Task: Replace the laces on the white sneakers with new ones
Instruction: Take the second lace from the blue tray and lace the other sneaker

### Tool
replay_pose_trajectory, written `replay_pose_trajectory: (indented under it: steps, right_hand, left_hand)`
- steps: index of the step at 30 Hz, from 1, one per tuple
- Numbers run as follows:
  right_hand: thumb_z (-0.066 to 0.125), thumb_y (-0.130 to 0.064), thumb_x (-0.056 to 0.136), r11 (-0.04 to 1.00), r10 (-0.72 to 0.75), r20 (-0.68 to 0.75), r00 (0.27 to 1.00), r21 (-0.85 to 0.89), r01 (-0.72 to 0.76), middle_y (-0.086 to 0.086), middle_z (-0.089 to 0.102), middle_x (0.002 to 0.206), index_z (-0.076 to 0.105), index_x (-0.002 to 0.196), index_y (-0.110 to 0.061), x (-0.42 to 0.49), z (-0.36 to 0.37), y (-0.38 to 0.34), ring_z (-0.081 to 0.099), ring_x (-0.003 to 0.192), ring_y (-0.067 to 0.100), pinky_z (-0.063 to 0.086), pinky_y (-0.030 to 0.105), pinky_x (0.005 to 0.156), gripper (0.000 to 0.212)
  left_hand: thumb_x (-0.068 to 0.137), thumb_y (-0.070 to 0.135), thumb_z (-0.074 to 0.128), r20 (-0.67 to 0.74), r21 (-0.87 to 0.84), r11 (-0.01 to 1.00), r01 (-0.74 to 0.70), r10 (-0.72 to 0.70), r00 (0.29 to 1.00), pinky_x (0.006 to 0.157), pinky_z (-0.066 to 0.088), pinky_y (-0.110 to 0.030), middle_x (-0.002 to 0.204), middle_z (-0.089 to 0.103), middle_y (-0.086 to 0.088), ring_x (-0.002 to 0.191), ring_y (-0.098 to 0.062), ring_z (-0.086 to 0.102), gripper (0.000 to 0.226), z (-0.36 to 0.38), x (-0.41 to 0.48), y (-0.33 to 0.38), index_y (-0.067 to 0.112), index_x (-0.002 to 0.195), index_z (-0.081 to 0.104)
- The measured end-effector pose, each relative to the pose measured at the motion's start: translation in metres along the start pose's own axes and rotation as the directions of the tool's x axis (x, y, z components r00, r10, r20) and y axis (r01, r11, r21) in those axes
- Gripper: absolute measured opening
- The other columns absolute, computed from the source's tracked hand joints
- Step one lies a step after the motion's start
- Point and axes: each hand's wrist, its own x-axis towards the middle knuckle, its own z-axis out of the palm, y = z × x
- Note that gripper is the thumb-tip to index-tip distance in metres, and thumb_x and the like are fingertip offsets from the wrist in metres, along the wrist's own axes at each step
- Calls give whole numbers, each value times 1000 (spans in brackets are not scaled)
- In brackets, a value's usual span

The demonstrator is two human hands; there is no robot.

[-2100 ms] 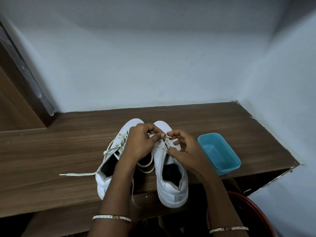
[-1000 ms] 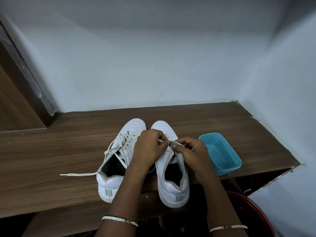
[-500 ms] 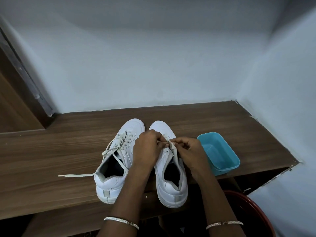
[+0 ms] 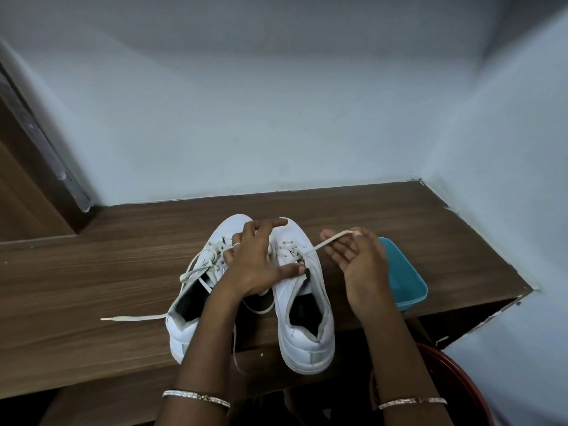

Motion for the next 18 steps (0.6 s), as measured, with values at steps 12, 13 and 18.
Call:
replay_pose_trajectory:
  steps: [12,13,18]
  right_hand:
    - [72,-26,86,521,-308,260,915,-759,391,-16,71,83,74,90,-31,3,-25,-11,65,78,-1,51,24,73,7]
    - [72,-32,84,392,-242,360,901,-813,430,-18,70,90,74,96,-34,2,-22,-6,64,85,-2,52,25,77,12]
    - [67,-33,90,259,-103,507,856,-817,515,-16,71,85,75,90,-29,5,-16,12,65,81,2,57,37,77,9]
  left_hand:
    - [33,82,73,64,45,999,4,-7,998,112,32,-54,144,24,8,134,-23,31,123,-6,-2,-5,50,141,24]
    - [33,81,75,60,37,999,5,-7,998,112,33,-54,144,23,8,134,-24,33,125,-5,-1,-6,49,142,25]
    - [31,81,81,52,-34,999,-12,14,999,111,39,-49,142,20,11,135,-21,35,130,-2,2,-16,48,143,25]
